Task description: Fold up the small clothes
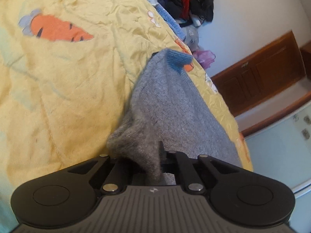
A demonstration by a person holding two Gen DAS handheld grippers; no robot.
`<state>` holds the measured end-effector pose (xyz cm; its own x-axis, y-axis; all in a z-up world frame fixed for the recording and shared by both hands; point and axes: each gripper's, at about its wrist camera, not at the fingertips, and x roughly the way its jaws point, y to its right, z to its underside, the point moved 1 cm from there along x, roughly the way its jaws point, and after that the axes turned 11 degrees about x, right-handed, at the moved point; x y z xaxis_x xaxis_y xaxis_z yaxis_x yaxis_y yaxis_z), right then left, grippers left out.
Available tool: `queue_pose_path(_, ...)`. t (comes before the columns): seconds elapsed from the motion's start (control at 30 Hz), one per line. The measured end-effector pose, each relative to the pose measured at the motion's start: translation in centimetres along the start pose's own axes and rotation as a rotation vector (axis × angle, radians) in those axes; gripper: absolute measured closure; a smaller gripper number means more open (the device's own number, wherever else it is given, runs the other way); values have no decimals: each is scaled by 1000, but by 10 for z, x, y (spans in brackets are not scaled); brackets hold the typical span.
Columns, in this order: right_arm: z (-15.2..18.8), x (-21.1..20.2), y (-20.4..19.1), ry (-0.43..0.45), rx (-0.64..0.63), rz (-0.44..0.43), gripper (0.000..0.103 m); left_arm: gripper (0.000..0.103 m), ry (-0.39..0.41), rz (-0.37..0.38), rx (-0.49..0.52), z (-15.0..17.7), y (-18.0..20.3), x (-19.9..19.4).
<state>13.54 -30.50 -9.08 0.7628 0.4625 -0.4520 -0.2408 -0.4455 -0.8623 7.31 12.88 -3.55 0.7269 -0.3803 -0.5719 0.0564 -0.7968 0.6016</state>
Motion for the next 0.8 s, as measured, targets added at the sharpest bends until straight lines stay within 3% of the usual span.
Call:
queue_pose_path(0.23,-6,-32,-27,12,-44,-77,90,99,50,85,55,-15,21,-44)
queue_pose_path(0.4,7,-66,-39,-41,-98,-105,90,99,49,126,118,-2,30,-92)
queue_pose_path(0.63,48,-113,-6,-120,-68,-52,90,98,-71,29,110,56,-18,-121)
queue_pose_path(0.73,58,-115,11,-141,-50,2,77,96,-107,-25,153,72,-29,-118)
queue_pose_path(0.77,58,-118,14,-121,-42,17,68,94,-96,-29,166,73,-29,-120)
queue_pose_path(0.8,57,-120,16,-109,-38,20,50,91,-89,-39,172,72,-28,-123)
